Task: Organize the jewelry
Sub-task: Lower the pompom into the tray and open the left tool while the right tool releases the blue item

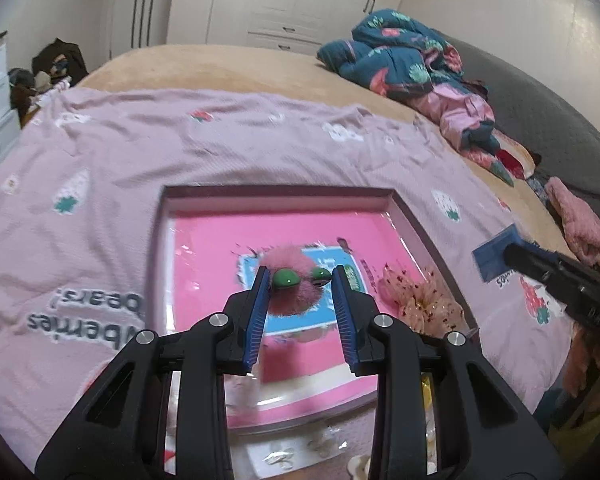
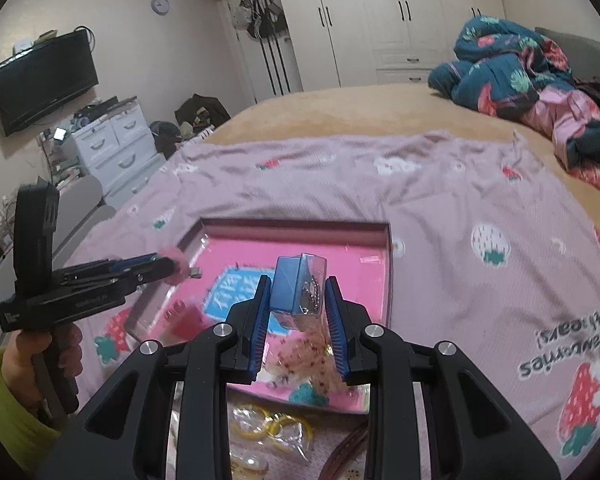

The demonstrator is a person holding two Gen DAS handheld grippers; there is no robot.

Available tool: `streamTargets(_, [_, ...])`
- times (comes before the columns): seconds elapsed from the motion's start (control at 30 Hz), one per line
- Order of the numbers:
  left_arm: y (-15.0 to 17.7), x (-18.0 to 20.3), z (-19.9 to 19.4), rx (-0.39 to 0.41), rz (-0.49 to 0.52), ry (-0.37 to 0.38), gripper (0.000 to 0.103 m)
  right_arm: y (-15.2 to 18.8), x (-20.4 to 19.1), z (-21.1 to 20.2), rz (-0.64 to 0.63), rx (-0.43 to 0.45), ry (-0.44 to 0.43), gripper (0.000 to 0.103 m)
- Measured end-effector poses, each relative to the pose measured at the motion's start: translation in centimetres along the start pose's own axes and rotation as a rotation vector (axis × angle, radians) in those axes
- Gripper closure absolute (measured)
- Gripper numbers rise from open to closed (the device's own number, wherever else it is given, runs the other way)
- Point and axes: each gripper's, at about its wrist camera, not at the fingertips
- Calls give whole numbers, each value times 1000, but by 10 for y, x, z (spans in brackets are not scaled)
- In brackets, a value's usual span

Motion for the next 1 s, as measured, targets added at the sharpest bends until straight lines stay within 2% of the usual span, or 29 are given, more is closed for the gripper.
streamTargets(0.2, [16,9,22,-56,28,14,79,23,5,17,19,-37,9,77])
streamTargets(0.6, [32,15,36,-120,57,-1,78,38,5,36,27,-90,11,77])
streamTargets(0.73, [35,15,35,-127,60,-12,72,40,6,36,25,-85,78,77])
streamTargets(0.8, [36,16,33,-125,60,-15,65,41,7,34,26,-75,117,76])
streamTargets(0.87, [36,16,30,-123,58,-23,62,41,6,33,8,-65,168,76])
streamTargets(0.93, [36,16,26,-116,60,-32,61,41,3,32,-23,-62,173,76])
streamTargets(1.0, [36,15,21,-109,57,-38,57,42,3,30,-10,-58,163,69])
Point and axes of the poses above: each gripper's, at about its wrist camera, not at the fingertips, and z roughly the way its jaws point, x to its right, y to its underside, and after that the axes turned 3 degrees about -z, right-handed
